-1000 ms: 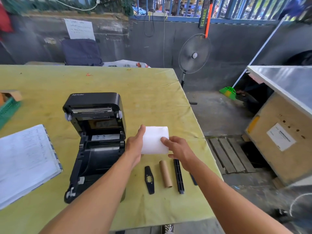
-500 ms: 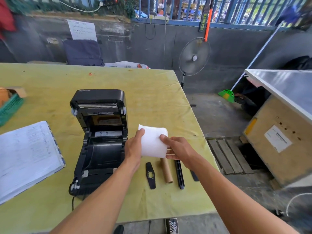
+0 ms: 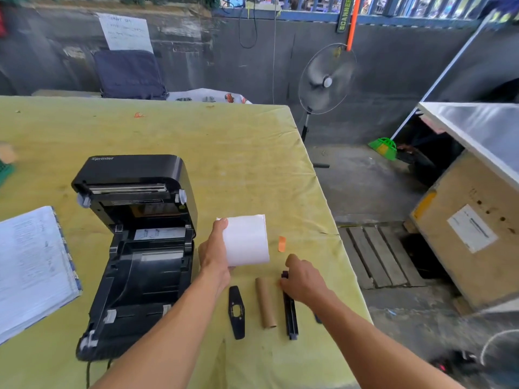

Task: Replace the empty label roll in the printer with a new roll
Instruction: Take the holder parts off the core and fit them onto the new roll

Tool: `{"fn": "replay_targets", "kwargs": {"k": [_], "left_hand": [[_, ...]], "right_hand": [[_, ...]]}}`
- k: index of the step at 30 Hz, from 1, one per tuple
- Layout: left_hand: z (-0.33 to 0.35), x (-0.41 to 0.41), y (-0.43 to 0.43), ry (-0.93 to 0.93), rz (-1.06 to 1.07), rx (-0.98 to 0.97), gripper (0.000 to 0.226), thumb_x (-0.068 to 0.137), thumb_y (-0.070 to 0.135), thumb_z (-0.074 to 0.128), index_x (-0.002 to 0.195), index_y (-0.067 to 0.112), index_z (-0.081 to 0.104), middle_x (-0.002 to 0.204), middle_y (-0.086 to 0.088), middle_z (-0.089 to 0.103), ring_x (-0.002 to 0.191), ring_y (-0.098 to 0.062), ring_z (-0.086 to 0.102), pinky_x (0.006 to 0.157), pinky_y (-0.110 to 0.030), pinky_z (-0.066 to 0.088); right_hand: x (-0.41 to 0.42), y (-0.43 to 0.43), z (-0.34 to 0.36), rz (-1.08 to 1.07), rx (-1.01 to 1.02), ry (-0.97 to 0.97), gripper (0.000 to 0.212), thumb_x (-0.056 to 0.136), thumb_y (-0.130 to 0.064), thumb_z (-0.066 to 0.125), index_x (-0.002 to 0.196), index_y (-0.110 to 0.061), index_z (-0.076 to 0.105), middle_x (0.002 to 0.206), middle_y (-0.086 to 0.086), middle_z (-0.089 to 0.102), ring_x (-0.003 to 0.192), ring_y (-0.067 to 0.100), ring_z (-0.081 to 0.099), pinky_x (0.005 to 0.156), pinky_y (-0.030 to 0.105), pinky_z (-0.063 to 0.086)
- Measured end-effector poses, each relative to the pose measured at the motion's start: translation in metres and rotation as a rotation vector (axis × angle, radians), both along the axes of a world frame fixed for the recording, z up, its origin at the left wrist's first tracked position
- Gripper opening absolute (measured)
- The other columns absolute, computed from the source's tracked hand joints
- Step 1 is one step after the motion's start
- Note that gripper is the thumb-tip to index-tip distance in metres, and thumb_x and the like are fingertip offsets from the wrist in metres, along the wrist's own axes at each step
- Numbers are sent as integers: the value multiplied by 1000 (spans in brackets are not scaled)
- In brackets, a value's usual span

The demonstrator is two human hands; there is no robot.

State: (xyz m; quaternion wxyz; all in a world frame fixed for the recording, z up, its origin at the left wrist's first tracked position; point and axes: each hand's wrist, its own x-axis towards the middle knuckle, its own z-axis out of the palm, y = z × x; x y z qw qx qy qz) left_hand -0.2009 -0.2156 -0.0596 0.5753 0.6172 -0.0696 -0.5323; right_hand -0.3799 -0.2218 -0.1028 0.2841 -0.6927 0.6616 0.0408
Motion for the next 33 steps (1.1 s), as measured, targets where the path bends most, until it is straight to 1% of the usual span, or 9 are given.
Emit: {"fn": "replay_targets", "kwargs": {"k": [4, 7, 12, 15, 18, 21, 26, 29, 33], "left_hand": [[2, -5, -12, 17, 32, 22, 33, 80, 43, 67, 94, 15, 57, 87, -7, 62, 72, -25, 62, 66, -35, 49], [3, -2, -19, 2, 44, 41, 41, 78, 46, 67, 101, 14, 59, 91, -8, 64, 74, -26, 63, 63, -34, 51], [8, -1, -24, -17, 53, 56, 38, 75, 49, 67, 93, 16, 60, 94, -9, 65, 77, -28, 64, 66, -36, 51], [13, -2, -24, -22, 69, 52, 38, 72, 48, 69, 88, 15, 60, 92, -9, 66, 76, -28, 64, 64, -34, 50], [20, -4, -20, -18, 76, 44, 34, 72, 46, 71, 82, 15, 59, 88, -8, 65, 73, -27, 64, 61, -33, 50], [28, -6, -14, -15, 72, 39, 33, 73, 44, 71, 79, 15, 57, 86, -8, 64, 72, -27, 62, 62, -33, 50], [37, -2, 0, -25, 57, 47, 34, 72, 45, 70, 80, 15, 55, 86, -8, 64, 71, -27, 63, 69, -38, 53], [38, -4, 10, -60, 32, 46, 35, 72, 45, 71, 80, 15, 55, 86, -8, 64, 70, -26, 63, 64, -35, 53], [40, -8, 18, -38, 43, 44, 37, 69, 46, 72, 80, 14, 56, 89, -10, 65, 74, -29, 65, 66, -38, 55]], "right_hand": [[1, -7, -16, 18, -13, 7, 25, 86, -20, 55, 108, -9, 47, 112, 18, 60, 100, 38, 60, 75, 35, 46], [-5, -22, -11, -98, 11, -100, 28, 82, -19, 60, 107, -9, 54, 108, 14, 64, 97, 35, 61, 73, 34, 47], [-15, -58, 32, -514, -171, -499, 24, 71, -20, 68, 92, -19, 55, 89, 10, 68, 79, 31, 70, 74, 47, 60], [-17, -71, 68, -801, -320, -743, 32, 77, -19, 71, 104, -16, 53, 94, 11, 65, 78, 29, 71, 74, 47, 61], [-11, -68, 87, -982, -366, -1021, 36, 84, -13, 70, 113, -11, 49, 86, 1, 55, 72, 24, 69, 76, 43, 61], [0, -52, 89, -1011, -349, -1098, 36, 87, -12, 69, 115, -12, 47, 82, -6, 51, 72, 22, 67, 77, 40, 60], [7, -27, 78, -1105, -291, -1200, 35, 84, -15, 73, 108, -15, 47, 82, 7, 66, 64, 22, 70, 74, 39, 60], [18, -13, 73, -1098, -280, -1198, 34, 81, -17, 73, 106, -16, 48, 80, 8, 69, 57, 21, 67, 67, 37, 57], [30, 1, 67, -1010, -239, -1190, 33, 80, -19, 74, 102, -13, 51, 78, 12, 70, 44, 13, 61, 55, 29, 49]]}}
